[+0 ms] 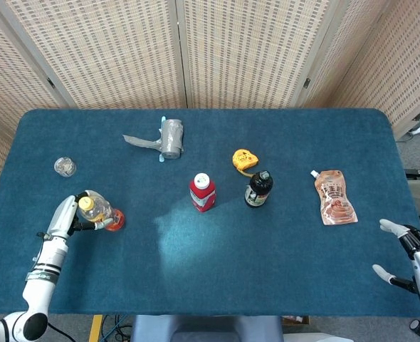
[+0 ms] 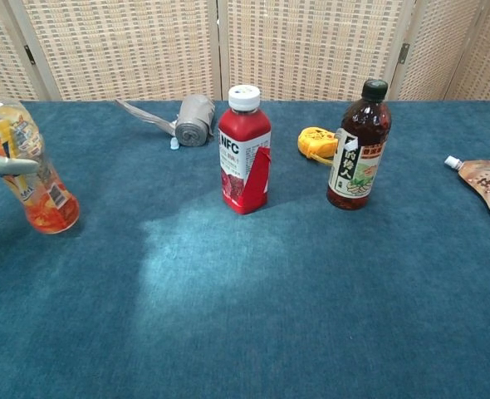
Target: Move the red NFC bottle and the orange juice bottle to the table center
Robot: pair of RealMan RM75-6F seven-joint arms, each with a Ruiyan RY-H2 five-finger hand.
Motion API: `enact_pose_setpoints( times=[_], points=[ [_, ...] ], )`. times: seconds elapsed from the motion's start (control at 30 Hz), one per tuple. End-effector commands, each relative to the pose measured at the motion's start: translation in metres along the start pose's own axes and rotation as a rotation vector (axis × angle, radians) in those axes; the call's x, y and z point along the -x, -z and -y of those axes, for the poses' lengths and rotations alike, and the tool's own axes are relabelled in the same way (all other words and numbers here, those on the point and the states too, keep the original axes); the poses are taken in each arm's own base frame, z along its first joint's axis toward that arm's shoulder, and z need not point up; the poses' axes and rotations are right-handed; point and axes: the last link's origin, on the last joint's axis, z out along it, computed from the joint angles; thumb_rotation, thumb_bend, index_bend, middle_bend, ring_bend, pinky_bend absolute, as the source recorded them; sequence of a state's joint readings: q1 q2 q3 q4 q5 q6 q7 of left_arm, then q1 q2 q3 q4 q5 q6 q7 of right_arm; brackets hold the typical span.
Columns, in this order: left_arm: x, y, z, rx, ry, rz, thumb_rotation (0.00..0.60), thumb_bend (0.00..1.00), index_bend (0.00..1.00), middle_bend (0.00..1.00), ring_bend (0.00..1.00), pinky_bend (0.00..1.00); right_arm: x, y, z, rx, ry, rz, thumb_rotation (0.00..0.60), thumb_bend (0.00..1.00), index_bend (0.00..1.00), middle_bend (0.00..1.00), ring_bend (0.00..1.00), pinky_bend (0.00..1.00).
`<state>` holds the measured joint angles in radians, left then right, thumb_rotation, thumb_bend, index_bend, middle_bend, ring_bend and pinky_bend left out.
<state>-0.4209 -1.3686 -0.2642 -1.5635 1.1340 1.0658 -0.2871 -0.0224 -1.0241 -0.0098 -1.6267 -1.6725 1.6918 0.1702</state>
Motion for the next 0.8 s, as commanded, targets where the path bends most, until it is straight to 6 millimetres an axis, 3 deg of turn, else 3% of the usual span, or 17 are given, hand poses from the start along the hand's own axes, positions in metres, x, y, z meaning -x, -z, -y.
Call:
enact_pose_setpoints(
  times=[0.03,0.37,0.8],
  points=[
    [0.003,-0.01,-0.012,0.02,-0.028,0.014,0.6,0.08,0.54,0.47,0.36,0.41,0.0,0.0,-0.001,0.002,0.001,0.0,0.6,0.0,0.24,0.32,0.26,0.48],
    [0.016,-0.035,-0.041,0.04,-0.075,0.041,0.6,0.08,0.54,0.47,0.36,0.41,-0.001,0.001,-0.002,0.007,-0.002,-0.006,0.6,0.0,0.24,0.32,0.26,0.48],
    [0.036,-0.053,-0.069,0.062,-0.122,0.074,0.6,0.08,0.54,0.47,0.36,0.41,-0.002,0.002,-0.002,0.003,-0.006,-0.009,0.6,0.0,0.24,0.32,0.26,0.48]
  ],
)
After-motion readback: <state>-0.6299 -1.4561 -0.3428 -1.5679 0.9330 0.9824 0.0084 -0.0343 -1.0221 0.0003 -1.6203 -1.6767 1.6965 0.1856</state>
